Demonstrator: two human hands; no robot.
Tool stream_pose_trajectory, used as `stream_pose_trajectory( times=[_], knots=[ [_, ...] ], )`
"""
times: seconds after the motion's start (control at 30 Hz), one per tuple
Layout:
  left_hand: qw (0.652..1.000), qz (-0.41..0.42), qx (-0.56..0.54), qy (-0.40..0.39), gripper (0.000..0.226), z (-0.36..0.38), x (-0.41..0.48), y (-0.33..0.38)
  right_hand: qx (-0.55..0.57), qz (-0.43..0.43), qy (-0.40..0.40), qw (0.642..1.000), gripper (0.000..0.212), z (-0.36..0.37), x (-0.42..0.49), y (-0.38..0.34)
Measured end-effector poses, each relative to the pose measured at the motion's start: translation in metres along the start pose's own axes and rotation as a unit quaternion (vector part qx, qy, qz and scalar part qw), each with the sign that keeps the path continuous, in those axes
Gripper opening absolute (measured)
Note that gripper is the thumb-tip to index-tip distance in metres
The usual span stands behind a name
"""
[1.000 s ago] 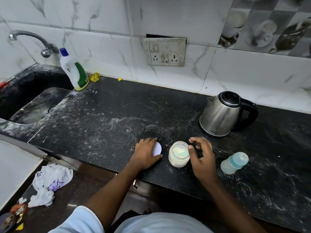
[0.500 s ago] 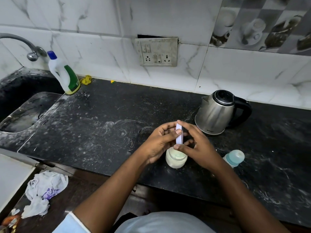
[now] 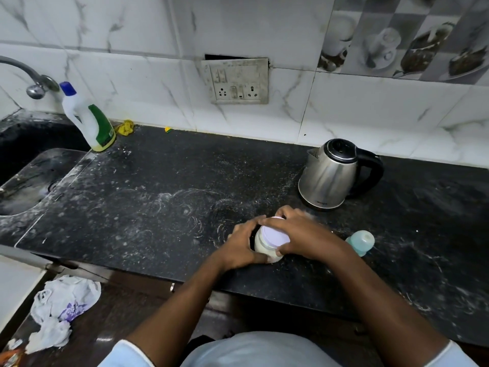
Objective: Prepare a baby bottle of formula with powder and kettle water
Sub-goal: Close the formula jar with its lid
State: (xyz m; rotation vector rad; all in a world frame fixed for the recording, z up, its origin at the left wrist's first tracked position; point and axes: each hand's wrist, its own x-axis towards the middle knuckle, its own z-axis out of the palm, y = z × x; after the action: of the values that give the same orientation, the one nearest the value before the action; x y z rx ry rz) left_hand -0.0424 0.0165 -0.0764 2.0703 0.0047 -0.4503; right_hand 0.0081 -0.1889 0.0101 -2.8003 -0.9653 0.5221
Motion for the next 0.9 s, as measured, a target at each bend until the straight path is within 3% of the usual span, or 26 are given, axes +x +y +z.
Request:
stream_pose_trajectory(
  times=[0.1,0.27,0.37,0.5,0.63,0.73,0.8,0.9],
  knots=[
    [0.998,0.015,-0.06,0.024,0.084,0.012,0.003,0.003,-0.004,-0.013,-0.021,1.0,0.08,0.001,0.003,-0.004],
    [0.993,0.042,-0.094,0.053,0.083,0.019,0.013,-0.012,-0.019,-0.024,-0.025,0.999,0.079,0.004,0.007,-0.008],
    [0.99,0.069,-0.108,0.063,0.073,0.02,0.013,-0.01,-0.013,0.034,-0.015,0.999,0.076,-0.001,0.006,-0.015],
    [0.987,0.074,-0.127,0.061,0.079,0.023,0.011,-0.01,-0.093,0.128,0.006,0.987,0.082,-0.003,0.006,-0.029],
    [0.988,0.081,-0.11,0.067,0.079,0.023,0.011,-0.01,-0.053,0.16,0.003,0.986,0.077,-0.018,-0.014,-0.022],
    [0.988,0.075,-0.117,0.071,0.079,0.023,0.015,-0.014,-0.025,0.094,0.011,0.995,0.058,-0.016,-0.015,-0.023],
    [0.99,0.07,-0.1,0.074,0.077,0.024,0.016,-0.016,0.032,0.032,-0.041,0.998,0.082,-0.005,-0.01,-0.023],
    [0.99,0.069,-0.103,0.071,0.076,0.025,0.016,-0.019,0.006,0.031,-0.04,0.999,0.079,0.007,-0.003,-0.024]
  ],
)
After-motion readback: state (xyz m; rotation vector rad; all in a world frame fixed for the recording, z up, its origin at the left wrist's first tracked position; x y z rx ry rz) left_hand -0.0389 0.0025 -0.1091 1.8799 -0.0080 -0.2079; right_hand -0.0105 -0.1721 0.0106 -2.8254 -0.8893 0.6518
